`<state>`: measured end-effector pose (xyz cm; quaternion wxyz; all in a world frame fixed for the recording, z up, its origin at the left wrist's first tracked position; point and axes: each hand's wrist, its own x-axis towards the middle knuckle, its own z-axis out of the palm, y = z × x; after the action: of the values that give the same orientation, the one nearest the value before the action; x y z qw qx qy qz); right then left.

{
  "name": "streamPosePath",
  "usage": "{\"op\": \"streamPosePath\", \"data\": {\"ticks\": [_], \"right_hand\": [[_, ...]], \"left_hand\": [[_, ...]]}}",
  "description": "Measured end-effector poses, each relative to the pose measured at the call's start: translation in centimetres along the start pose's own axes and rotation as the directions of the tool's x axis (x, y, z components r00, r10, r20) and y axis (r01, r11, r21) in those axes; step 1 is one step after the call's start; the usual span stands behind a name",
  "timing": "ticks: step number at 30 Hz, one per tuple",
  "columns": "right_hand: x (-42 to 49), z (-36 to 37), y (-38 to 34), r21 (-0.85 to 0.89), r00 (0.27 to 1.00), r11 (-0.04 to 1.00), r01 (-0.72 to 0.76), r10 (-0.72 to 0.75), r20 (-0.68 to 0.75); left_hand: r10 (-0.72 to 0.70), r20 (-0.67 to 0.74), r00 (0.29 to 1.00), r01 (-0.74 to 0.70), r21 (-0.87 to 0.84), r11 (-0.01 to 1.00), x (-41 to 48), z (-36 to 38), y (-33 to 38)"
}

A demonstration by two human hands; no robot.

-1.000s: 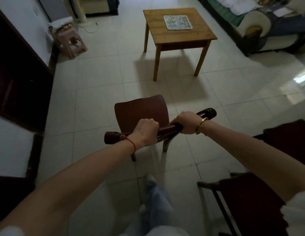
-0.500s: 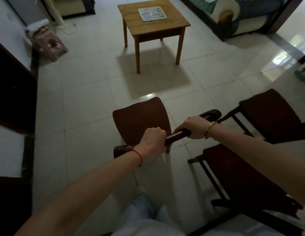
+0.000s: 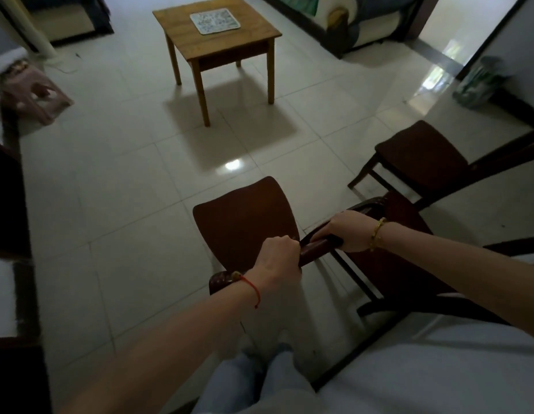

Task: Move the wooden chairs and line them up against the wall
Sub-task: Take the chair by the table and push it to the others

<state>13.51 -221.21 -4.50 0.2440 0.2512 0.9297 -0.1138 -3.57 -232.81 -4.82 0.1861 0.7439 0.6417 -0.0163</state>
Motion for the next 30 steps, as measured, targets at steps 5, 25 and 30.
{"op": "streamPosePath", "data": {"ticks": [5, 25, 30], "right_hand": [[-3.7, 2.7, -1.4, -0.003, 0.999, 0.999, -0.044, 0.044, -0.007], [-7.4, 3.4, -1.8, 0.184, 0.981, 0.973, -0.14, 0.111, 0.159], [-7.4, 2.1, -2.0, 0.438, 0.97, 0.874, -0.212, 0.244, -0.018]], "left_hand": [[0.07, 0.011, 0.997, -0.07, 0.015, 0.997, -2.9, 1.4, 2.8], [0.2, -0.062, 0.978, -0.209, -0.306, 0.929, -1.9, 0.9, -4.1], [0.25, -0.11, 0.962, -0.273, -0.323, 0.906, -0.4, -2.3, -7.6]]}}
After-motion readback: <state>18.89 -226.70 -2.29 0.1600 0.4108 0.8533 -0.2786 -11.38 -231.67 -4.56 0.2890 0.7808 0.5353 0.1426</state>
